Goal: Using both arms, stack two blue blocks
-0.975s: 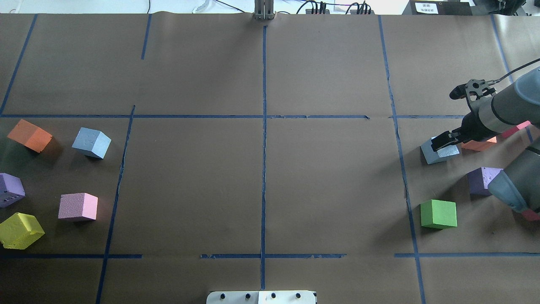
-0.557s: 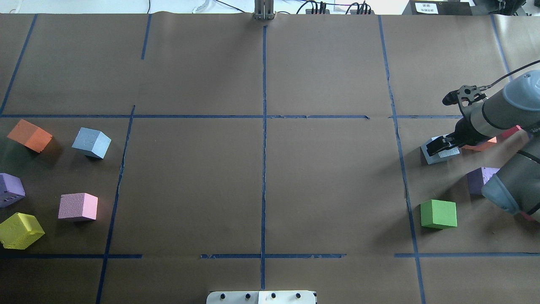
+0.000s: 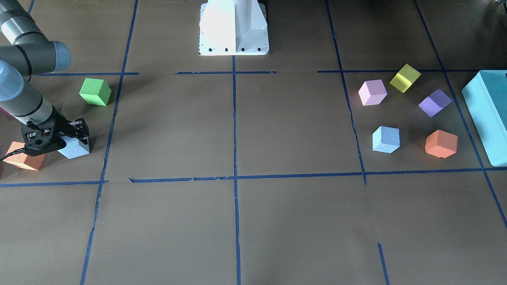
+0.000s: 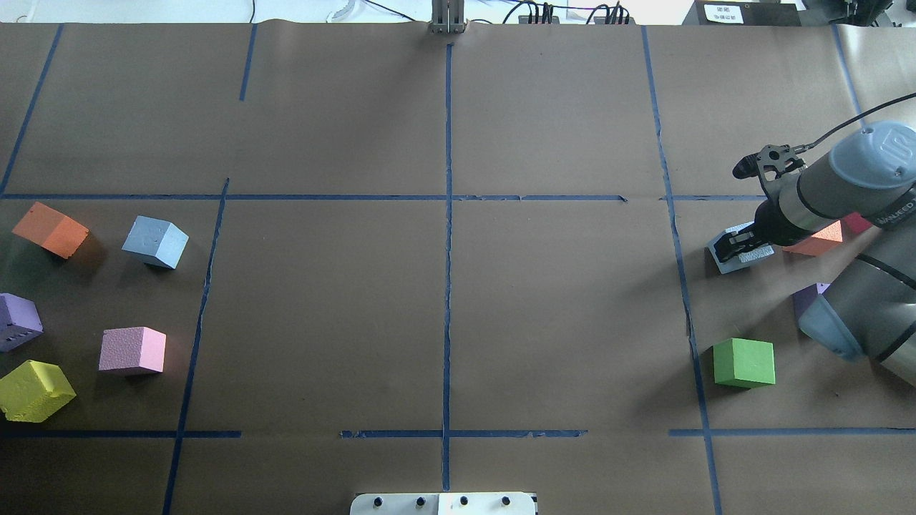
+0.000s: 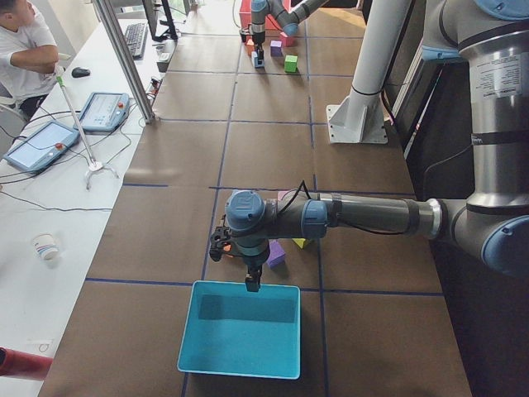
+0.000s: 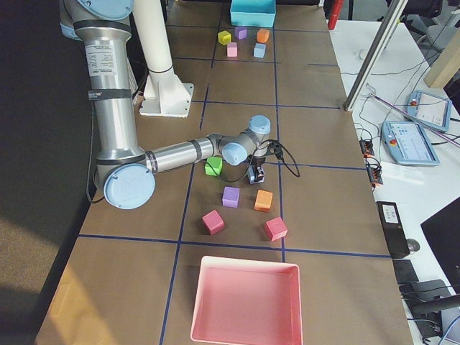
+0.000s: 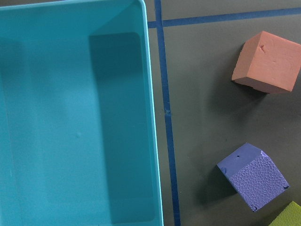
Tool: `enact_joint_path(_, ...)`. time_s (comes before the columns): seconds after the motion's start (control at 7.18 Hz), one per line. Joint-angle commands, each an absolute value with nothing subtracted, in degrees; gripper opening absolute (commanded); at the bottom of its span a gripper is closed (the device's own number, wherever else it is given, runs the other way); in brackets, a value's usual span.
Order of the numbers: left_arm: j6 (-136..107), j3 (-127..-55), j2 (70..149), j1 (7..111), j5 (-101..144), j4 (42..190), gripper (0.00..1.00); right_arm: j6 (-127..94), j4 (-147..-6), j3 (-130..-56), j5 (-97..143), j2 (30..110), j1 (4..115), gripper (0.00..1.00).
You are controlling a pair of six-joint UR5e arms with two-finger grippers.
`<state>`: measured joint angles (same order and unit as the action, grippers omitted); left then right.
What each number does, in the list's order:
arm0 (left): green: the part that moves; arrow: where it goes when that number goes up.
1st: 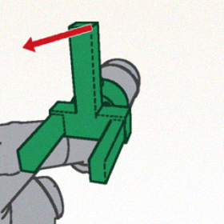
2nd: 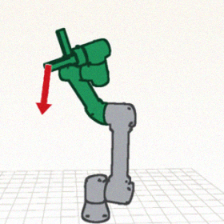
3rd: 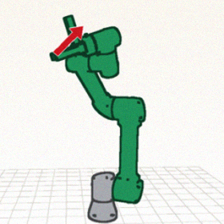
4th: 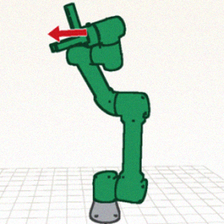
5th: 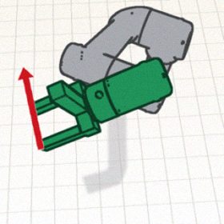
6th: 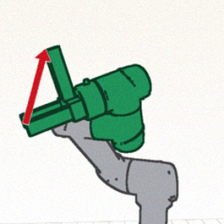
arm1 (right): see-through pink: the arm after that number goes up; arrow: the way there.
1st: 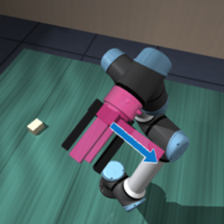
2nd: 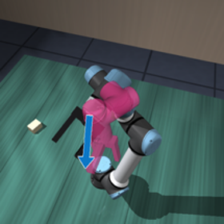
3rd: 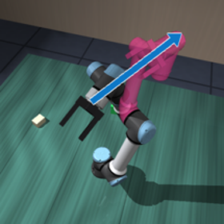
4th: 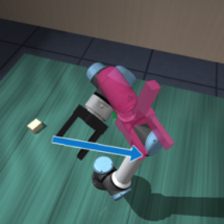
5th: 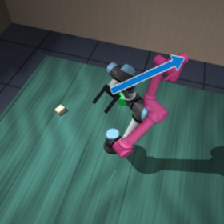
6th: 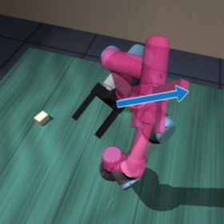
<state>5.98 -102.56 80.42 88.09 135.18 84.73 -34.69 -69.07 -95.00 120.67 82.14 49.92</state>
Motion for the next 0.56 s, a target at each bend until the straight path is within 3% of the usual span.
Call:
enact_joint_path(0.0, 6.0, -102.7, 80.4, 88.1, 135.2, 84.7, 1.00, -47.4, -79.8, -94.8, 118.8, 67.4, 44.5, 0.08)
enact_joint_path(0.28, 6.0, -102.7, 80.4, 88.1, 135.2, 84.7, 1.00, -63.0, -87.4, -85.8, 111.1, 47.7, 36.5, 0.08)
enact_joint_path(0.42, 6.0, -102.7, 80.4, 88.1, 135.2, 84.7, 1.00, -68.4, -87.5, -81.2, 109.0, 41.5, 33.4, 0.08)
